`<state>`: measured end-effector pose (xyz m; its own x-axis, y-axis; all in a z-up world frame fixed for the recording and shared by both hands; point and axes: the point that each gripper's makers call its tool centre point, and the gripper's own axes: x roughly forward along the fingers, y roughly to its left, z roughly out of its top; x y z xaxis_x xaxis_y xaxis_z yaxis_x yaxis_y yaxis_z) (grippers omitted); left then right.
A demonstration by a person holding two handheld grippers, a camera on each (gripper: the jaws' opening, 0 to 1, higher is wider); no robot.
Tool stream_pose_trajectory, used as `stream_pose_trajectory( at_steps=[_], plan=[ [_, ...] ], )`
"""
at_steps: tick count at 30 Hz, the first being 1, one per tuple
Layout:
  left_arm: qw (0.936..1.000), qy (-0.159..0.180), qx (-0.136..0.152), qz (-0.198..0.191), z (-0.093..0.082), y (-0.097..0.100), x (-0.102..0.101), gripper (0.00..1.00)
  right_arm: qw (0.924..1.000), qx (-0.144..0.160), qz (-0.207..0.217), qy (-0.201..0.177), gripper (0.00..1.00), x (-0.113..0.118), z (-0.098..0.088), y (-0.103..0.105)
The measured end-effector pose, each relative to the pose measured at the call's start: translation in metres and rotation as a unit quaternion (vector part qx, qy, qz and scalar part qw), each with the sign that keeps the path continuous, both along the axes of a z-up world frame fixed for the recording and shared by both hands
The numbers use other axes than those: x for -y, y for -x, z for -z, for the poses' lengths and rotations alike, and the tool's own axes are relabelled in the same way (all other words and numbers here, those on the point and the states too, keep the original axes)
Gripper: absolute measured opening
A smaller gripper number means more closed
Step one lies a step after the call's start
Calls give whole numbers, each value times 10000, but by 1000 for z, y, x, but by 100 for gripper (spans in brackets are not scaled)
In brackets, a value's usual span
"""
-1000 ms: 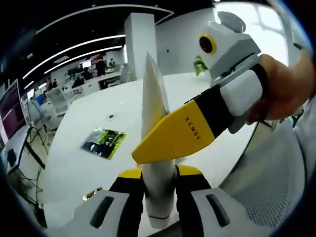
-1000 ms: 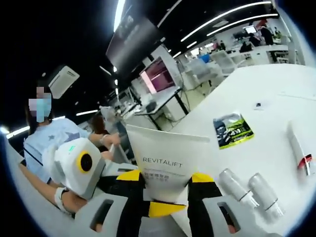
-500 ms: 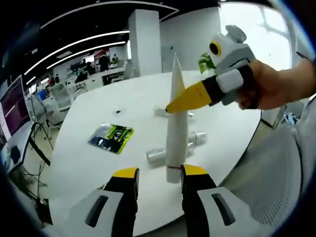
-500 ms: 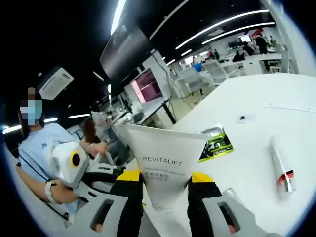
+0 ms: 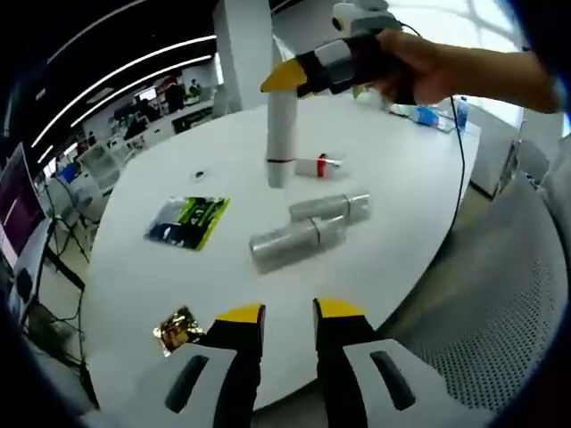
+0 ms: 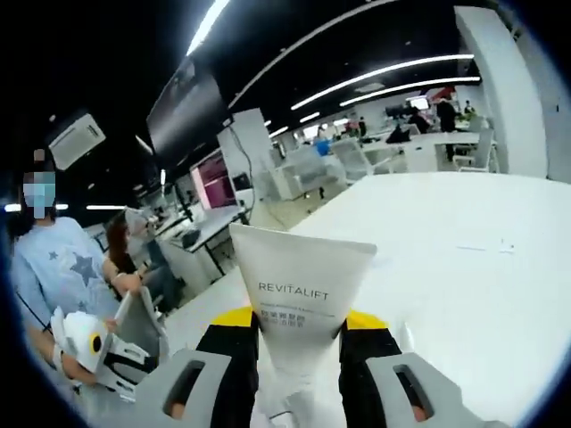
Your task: Arrange the skincare products in the storage area until every visible bottle or jar stands upright without overlapping.
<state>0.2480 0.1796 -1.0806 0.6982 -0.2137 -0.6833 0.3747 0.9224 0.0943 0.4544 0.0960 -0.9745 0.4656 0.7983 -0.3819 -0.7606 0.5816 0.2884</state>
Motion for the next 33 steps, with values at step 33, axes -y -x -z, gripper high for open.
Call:
stream_pose_trajectory(
  at_steps=[33],
  plan=[
    [9995, -269, -122, 132, 8, 10, -5, 22, 9832, 1272, 1133, 662, 26, 16, -69, -135]
  ],
)
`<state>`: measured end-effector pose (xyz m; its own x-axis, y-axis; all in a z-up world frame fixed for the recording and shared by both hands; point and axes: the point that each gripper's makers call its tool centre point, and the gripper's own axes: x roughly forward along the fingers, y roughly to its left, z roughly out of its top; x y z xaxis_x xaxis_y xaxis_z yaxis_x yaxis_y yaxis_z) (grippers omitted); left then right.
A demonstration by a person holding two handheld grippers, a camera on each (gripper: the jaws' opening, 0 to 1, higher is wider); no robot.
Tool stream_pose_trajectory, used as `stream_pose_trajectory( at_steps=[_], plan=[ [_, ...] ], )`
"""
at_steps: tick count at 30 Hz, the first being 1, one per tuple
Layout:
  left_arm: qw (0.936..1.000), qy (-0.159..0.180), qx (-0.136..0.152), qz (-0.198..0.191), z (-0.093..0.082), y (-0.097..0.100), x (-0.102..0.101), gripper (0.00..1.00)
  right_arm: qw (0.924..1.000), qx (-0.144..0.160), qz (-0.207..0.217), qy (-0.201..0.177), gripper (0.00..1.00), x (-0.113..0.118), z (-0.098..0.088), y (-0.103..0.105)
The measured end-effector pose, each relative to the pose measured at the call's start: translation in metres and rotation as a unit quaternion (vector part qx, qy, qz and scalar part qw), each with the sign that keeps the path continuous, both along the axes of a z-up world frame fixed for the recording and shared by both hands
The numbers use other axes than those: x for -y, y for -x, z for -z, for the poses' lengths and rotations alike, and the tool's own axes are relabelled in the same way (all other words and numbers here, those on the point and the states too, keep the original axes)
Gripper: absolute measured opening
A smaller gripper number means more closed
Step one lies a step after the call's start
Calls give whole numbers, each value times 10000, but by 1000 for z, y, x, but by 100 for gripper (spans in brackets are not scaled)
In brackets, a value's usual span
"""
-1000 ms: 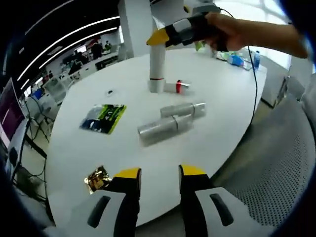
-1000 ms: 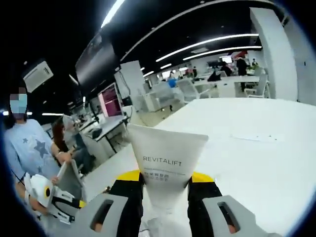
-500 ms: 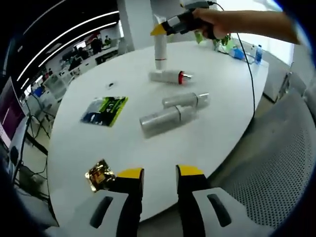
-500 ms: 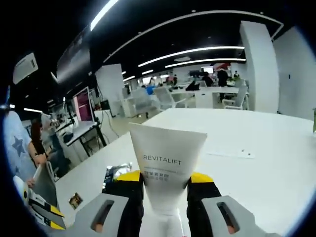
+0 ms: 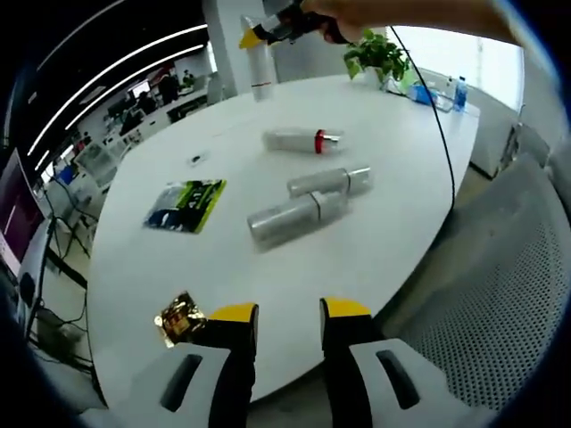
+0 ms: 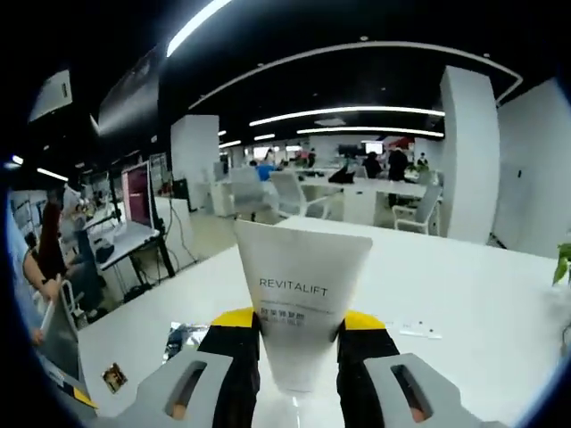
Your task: Arrange the skincare products in the storage area until every visible bottle or jar stands upright without overlapping.
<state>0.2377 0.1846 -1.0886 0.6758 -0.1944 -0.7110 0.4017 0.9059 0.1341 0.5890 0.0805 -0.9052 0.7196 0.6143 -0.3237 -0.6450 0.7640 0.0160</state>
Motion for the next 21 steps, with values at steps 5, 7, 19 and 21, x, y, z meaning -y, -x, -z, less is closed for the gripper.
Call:
stream_pose_trajectory(
  at_steps=[5, 7, 19, 21],
  plan=[
    [10000, -74, -4, 16, 1, 1, -1, 23, 9996, 209, 1, 202, 26, -2, -20, -22],
    [10000, -82, -5, 20, 1, 1, -1, 23, 9994, 262, 8, 245, 26, -2, -26, -29],
    [9998, -198, -29, -50, 3, 1, -8, 23, 9975, -20, 237, 668, 26, 19, 26, -52],
    [9997, -216, -39, -51, 4, 0, -9, 23, 9979, -282, 230, 537, 26, 19, 45, -48]
  ],
)
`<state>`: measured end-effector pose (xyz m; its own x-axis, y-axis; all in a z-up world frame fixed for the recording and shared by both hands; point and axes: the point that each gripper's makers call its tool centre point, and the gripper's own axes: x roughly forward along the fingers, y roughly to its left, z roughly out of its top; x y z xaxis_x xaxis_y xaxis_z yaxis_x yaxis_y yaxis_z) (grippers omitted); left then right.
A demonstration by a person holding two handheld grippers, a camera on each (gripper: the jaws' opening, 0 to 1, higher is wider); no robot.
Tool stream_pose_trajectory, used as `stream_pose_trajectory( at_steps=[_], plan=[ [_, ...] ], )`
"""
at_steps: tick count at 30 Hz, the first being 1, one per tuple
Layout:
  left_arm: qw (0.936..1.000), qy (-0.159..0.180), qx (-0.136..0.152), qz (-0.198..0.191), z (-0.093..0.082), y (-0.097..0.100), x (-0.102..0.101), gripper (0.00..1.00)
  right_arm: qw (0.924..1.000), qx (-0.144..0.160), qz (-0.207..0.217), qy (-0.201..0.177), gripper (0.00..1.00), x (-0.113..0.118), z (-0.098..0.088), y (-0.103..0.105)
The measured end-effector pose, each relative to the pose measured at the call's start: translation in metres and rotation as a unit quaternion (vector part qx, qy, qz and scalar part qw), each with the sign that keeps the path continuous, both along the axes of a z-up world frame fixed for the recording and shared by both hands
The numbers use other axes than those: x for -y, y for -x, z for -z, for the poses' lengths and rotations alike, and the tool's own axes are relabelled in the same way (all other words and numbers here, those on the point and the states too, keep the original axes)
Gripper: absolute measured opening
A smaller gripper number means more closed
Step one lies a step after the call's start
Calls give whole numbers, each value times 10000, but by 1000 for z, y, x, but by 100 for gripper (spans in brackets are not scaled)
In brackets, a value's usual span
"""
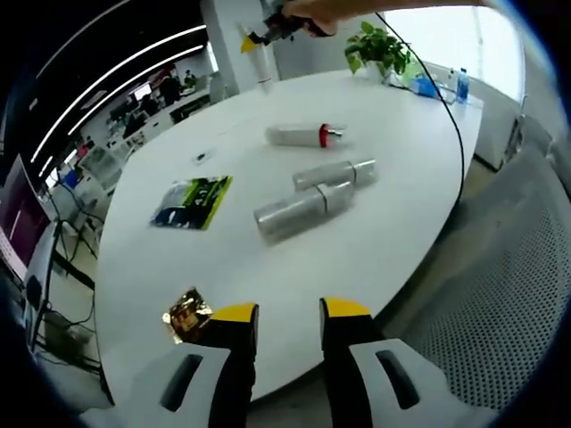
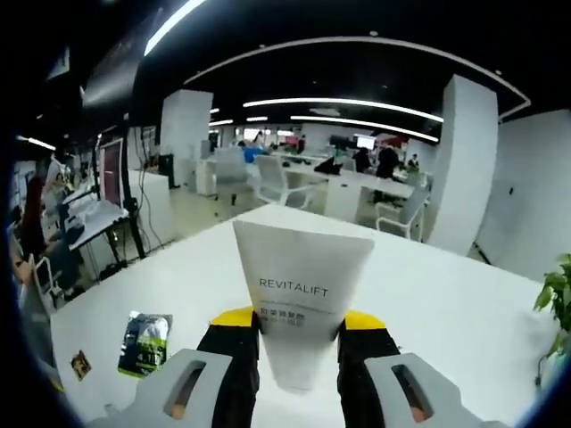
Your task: Arrange the skincare products in the storage area until every visible bottle or jar stands upright without overlapping.
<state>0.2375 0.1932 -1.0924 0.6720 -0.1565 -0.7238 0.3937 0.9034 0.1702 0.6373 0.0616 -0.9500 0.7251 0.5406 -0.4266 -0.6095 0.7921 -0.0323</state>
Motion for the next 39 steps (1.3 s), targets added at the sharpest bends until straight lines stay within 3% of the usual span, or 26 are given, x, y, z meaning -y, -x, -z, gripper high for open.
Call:
stream_pose_trajectory(
  at_steps=[5, 15, 20, 25, 39],
  plan=[
    [10000, -23, -23, -5, 0, -2, -2, 23, 9996, -179, -11, 217, 26, 6, 35, 5],
    [9999, -52, -109, -60, 4, -2, -9, 22, 9988, -349, 169, 300, 27, 11, 70, 8],
    [9998, -68, -182, -56, 7, 0, -9, 21, 9991, -275, 195, 259, 27, 10, 78, 11],
    [9997, -85, -215, -45, 8, 1, -10, 20, 9995, -23, 272, 151, 28, 15, 74, 16],
    [9997, -159, -203, -18, 8, 1, -10, 21, 9991, -73, 290, 309, 30, 16, 74, 15]
  ],
)
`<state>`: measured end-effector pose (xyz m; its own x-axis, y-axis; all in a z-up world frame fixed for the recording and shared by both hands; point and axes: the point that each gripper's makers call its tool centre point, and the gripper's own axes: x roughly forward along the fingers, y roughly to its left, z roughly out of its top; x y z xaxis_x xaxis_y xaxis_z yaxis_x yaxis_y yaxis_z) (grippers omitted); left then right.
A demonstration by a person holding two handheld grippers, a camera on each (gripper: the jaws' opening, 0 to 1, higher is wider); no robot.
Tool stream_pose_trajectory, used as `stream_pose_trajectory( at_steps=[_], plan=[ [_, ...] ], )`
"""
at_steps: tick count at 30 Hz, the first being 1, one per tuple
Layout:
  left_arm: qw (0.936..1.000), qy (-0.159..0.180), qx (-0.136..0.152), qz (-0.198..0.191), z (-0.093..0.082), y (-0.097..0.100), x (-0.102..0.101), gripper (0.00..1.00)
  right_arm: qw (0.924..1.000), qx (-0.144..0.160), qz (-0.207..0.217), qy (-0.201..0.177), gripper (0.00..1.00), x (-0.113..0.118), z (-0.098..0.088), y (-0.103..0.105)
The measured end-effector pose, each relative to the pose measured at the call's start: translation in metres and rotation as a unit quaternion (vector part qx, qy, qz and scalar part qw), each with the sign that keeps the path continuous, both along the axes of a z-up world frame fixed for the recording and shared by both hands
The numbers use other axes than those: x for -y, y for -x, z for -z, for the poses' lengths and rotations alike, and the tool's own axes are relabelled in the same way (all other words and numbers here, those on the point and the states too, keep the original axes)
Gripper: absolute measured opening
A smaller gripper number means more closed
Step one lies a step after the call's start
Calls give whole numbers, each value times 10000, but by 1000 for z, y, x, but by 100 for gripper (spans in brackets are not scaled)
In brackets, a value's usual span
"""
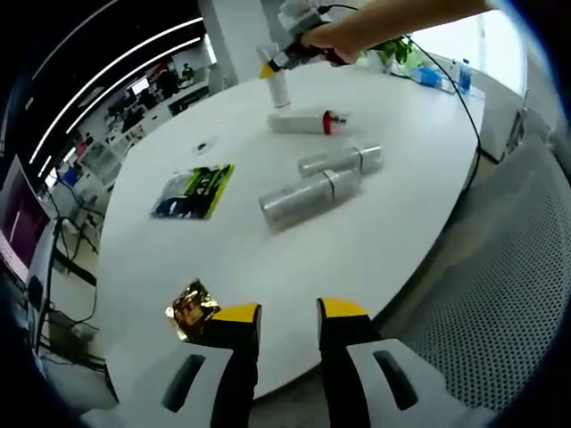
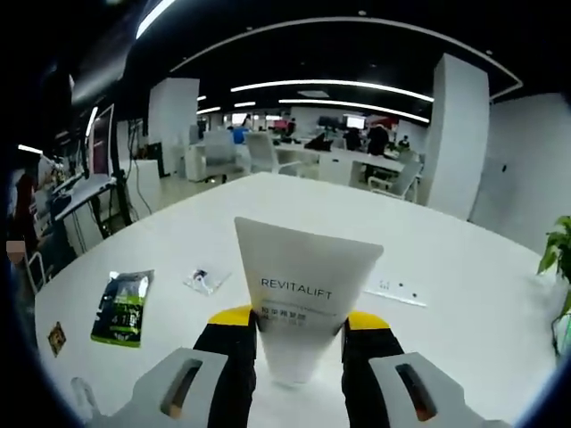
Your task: Arrange the skincare products in the storage area until every visible bottle or jar stands upright without overlapping.
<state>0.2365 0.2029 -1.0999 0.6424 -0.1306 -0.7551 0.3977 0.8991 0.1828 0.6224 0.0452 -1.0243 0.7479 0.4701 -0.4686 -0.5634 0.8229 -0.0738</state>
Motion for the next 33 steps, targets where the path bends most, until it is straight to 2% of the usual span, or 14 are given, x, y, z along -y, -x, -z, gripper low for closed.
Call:
stream_pose_trajectory(
  at_steps=[5, 7, 9, 16, 18, 21, 22, 25, 27, 29, 31, 33],
  plan=[
    [10000, -12, 22, -3, -1, 0, -1, 21, 9997, -139, 186, 63, 33, 2, 3, -2],
    [10000, -23, 23, -3, -1, 0, -1, 20, 9994, -252, 220, 21, 29, 1, 4, -1],
    [10000, -29, 28, -1, -1, 0, -1, 20, 9993, -248, 273, 113, 29, 1, 4, -2],
    [10000, -65, 34, 8, -1, 0, -2, 20, 9979, -388, 515, 91, 30, 2, 7, -1],
    [10000, -62, 53, 9, -1, -1, -2, 20, 9974, -445, 549, 132, 36, 4, 8, 0],
    [10000, -56, 76, 7, -2, -1, -2, 20, 9966, -525, 634, -7, 45, 10, 5, 6],
    [9999, -51, 88, 2, -3, -1, -2, 20, 9968, -509, 600, -109, 45, 11, 4, 12],
    [9999, -45, 96, 3, -3, -2, -2, 20, 9960, -712, 497, -199, 45, 15, 13, 28],
    [9999, -40, 107, 5, -4, -2, -2, 20, 9924, -1164, 166, -367, 50, 13, 32, 52],
    [9999, -45, 126, 4, -4, -2, -2, 20, 9887, -1455, -80, -354, 53, 14, 46, 71],
    [9999, -40, 148, 11, -4, -2, -2, 20, 9868, -1564, -322, -277, 54, 17, 55, 90],
    [9999, -38, 140, 23, -5, -2, -1, 20, 9864, -1581, -387, -218, 55, 23, 59, 105]
  ],
)
